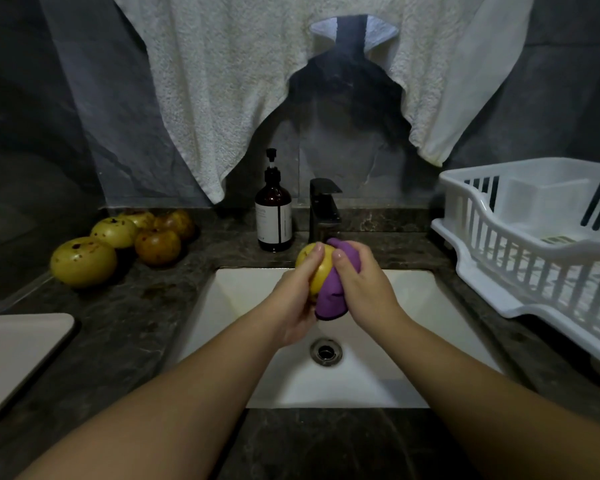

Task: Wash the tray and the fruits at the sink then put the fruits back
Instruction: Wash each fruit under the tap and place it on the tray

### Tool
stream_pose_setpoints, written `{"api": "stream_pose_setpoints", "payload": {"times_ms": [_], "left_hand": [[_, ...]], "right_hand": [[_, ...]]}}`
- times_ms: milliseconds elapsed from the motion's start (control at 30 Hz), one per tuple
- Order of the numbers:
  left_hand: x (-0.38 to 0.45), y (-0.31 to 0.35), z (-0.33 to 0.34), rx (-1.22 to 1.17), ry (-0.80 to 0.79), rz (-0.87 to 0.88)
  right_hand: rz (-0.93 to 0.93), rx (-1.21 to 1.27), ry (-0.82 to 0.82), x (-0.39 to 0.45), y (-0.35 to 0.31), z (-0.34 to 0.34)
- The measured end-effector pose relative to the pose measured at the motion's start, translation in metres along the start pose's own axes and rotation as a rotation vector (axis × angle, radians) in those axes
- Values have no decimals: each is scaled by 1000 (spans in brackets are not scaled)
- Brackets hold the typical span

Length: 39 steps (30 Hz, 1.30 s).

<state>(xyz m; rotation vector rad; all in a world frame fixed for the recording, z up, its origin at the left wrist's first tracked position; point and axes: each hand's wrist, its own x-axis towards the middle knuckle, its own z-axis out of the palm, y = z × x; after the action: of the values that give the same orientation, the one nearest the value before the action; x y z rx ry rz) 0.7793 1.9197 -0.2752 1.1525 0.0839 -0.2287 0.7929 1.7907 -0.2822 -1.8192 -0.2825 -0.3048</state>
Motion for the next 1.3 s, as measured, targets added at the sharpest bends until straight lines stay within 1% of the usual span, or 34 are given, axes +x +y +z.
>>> {"api": "stream_pose_setpoints", "payload": {"times_ms": [67,100,167,233,333,367,500,567,633,700,767,800,833,900,933,967,1033,1100,1133,1200,1267,1300], "left_hand": [[1,0,-2,55,31,24],[1,2,-2,38,53,52],[1,6,-2,-88,51,95],[1,6,0,-127,47,81],[3,-1,-1,44,65,39],[3,-1,-1,69,72,40],[4,4,-1,-48,47,77],[3,1,1,7,24,24],[3,0,-1,114,52,9],[2,2,-2,48,69,73],[1,6,-2,-107,32,105],[1,6,-1,-130,9,100],[1,3,0,-100,9,76],[2,-1,1,69,43,18],[3,-1,-1,127,69,17],[4,0,-2,134,89,36],[5,3,-2,49,93,93],[3,4,-1,-87,41,112],[4,3,0,-112,9,98],[3,0,1,-44,-15,29],[3,-1,-1,99,43,-15],[4,-1,-1,121,79,-10]], "right_hand": [[-46,-49,14,-2,-1,0],[-58,-39,13,-1,-2,-1],[-23,49,4,1,-3,-2],[6,78,-8,1,-3,-1],[-21,0,9,-1,-1,2],[-44,-16,15,-1,-2,2],[-14,55,23,2,-3,-4],[-4,25,14,1,-1,-3],[-27,-36,8,0,0,-2],[-53,-36,15,1,-3,-3],[-31,32,35,3,-6,-5],[-17,48,39,4,-7,-5],[-11,38,33,3,-6,-4],[-23,-36,17,1,-2,-2],[-39,-71,20,0,-2,-1],[-62,-92,24,0,-2,-2],[-86,-87,26,2,-2,-4],[-47,-22,36,5,-3,-6],[-34,-5,42,6,-3,-5],[-34,-49,37,5,0,-3],[-51,-108,28,3,1,-1],[-65,-124,17,3,1,-2]]}}
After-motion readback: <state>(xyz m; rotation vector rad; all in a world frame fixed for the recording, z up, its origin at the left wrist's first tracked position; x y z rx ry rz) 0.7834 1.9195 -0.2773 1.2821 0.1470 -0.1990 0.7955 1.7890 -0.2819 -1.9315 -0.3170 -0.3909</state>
